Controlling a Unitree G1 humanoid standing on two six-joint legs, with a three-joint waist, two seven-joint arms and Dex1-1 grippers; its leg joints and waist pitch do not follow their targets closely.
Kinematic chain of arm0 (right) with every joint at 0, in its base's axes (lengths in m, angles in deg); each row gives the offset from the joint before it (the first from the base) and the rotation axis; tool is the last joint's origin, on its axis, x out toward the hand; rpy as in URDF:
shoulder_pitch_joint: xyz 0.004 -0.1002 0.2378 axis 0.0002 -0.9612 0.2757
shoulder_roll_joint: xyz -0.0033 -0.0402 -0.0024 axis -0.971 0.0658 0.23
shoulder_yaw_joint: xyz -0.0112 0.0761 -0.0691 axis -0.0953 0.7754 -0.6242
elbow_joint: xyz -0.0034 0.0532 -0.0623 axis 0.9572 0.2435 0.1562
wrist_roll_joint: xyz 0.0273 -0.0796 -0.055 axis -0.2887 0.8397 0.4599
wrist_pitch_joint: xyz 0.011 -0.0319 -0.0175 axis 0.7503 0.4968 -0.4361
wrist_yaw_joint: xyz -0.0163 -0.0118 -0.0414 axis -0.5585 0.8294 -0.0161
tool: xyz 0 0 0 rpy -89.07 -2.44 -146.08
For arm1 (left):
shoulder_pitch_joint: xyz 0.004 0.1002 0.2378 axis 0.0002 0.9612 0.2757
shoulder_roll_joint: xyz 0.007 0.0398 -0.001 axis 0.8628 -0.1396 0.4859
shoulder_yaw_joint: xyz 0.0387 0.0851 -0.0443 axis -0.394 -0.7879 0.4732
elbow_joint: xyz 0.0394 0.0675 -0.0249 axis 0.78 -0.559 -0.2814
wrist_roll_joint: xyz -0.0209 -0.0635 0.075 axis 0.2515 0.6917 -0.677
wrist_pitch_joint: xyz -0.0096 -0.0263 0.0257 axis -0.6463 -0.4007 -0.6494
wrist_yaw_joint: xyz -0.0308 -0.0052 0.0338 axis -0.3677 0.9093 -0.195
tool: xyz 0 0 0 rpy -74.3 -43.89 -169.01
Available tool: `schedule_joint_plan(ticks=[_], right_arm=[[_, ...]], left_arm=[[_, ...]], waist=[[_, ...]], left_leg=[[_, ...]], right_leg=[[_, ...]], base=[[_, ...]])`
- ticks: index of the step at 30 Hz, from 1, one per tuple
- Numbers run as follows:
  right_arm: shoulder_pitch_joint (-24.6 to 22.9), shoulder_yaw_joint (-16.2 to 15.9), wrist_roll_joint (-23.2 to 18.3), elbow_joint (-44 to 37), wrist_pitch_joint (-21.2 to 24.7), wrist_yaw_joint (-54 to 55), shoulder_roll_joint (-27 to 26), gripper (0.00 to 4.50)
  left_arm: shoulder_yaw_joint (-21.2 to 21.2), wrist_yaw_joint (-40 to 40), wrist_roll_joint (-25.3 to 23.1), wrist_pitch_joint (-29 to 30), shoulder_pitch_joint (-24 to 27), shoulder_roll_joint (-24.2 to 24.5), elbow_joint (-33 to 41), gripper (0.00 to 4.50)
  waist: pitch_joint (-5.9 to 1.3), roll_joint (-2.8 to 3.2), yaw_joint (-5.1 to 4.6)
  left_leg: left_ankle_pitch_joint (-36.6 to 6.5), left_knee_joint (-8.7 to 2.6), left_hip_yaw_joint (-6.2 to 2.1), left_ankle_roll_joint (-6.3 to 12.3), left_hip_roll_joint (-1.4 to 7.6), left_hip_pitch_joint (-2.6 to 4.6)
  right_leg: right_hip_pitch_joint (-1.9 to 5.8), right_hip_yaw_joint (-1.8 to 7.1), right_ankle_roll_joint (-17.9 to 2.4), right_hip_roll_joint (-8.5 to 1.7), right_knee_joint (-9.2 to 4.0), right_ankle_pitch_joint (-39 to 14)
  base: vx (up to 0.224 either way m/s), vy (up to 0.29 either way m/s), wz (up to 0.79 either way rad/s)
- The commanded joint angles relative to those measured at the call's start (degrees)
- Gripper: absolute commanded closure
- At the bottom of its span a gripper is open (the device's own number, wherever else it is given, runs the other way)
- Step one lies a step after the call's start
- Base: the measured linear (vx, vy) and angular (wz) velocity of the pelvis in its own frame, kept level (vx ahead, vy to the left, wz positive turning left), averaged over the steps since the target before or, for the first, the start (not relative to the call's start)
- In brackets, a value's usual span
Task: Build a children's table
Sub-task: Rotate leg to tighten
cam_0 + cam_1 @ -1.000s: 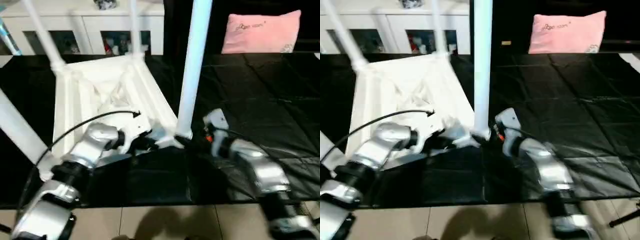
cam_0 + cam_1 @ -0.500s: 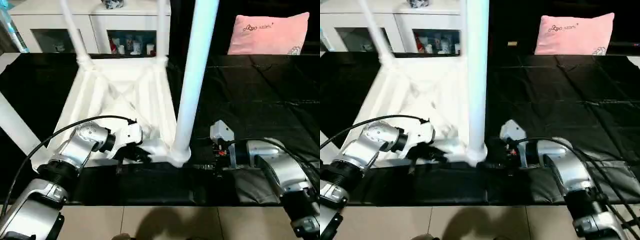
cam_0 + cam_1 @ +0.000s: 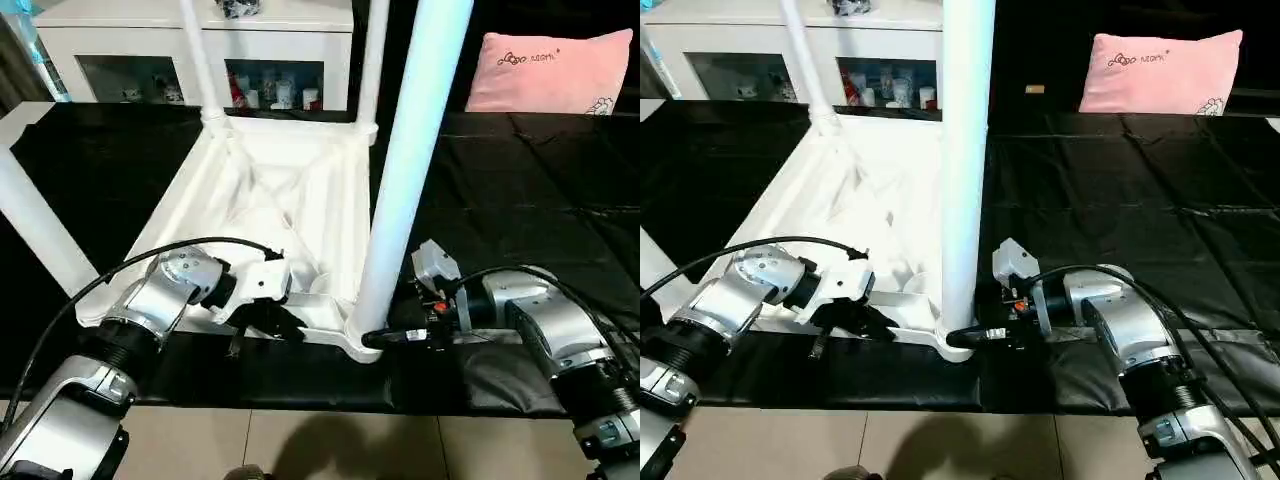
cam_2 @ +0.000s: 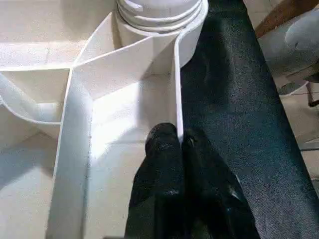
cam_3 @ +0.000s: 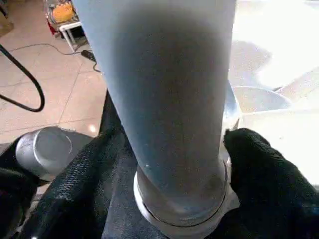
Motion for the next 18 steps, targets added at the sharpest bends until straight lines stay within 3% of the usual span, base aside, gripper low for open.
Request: schedule_joint_plan(ticks=[1,9,11,14,15,16,18], right_arm=[[1.28,-0.7,-0.8,0.57,0.47,-1.08,0.11,1.31],[0.53,-1.18,-0.74,0.35,0.82,-2.14,-0.28,2.07],[-0.29,-1.32,-0.85,-0.52,1.26,-2.07,-0.35,2.13],[-1.26,-1.13,-1.19,-1.54,2.34,-1.01,-0.78,2.24],[-1.57,-0.7,-1.05,-1.67,2.84,1.0,-1.58,2.32],[-1.75,-0.26,-0.87,-1.6,3.16,2.9,-2.35,2.39],[-2.17,1.22,1.31,-0.73,3.09,12.72,-6.54,2.39]], left_arm=[[-3.26,3.02,-1.58,-0.81,-0.37,-0.41,0.89,4.5],[-2.88,2.45,-1.95,-0.69,-0.23,-0.49,0.33,4.5],[-2.7,0.99,-2.53,-1.05,-0.21,-0.59,-0.38,4.5],[-2.06,-1.1,-2.79,-0.2,-0.39,-1.08,-1.21,4.5],[-1.41,-2.27,-2.55,1.17,-0.6,-1.53,-1.59,4.5],[-0.82,-3.12,-2.19,2.3,-0.74,-1.93,-1.8,4.5],[1.76,-7.39,-0.79,5.83,-1.48,-3.97,-2.62,4.5]], waist=[[-3.88,-0.23,-0.35],[-3.93,-0.02,-0.34],[-3.89,-0.36,-0.36],[-3.78,-0.15,-0.32],[-3.74,-0.35,-0.39],[-3.67,-0.14,-0.29],[-3.26,-0.1,-0.76]], left_leg=[[-11.22,-3.89,-0.02,1.58,1.86,0.62],[-10.91,-3.8,0.02,1.77,1.84,0.65],[-11.26,-3.83,0.05,1.71,1.83,0.65],[-12.0,-3.9,0.06,1.48,1.89,0.85],[-12.21,-3.95,0.11,1.38,1.88,0.83],[-12.55,-4.0,0.07,1.23,1.9,0.91],[-15.54,-4.3,-0.1,-0.09,1.67,0.97]], right_leg=[[2.9,1.67,-13.59,-3.54,-3.74,-10.53],[2.91,1.59,-14.08,-3.48,-3.68,-9.38],[2.94,1.6,-13.9,-3.48,-3.8,-10.24],[2.79,1.62,-13.64,-3.51,-3.93,-11.7],[2.81,1.6,-13.45,-3.52,-3.99,-12.31],[2.7,1.58,-13.34,-3.61,-4.08,-13.15],[2.49,1.52,-11.79,-3.76,-4.69,-19.82]], base=[[0.0,0.0,0.0],[0.0,0.0,0.0],[0.0,0.0,0.0],[0.0,0.0,0.0],[0.0,0.0,0.0],[0.0,0.0,0.0],[0.0,0.0,0.0]])
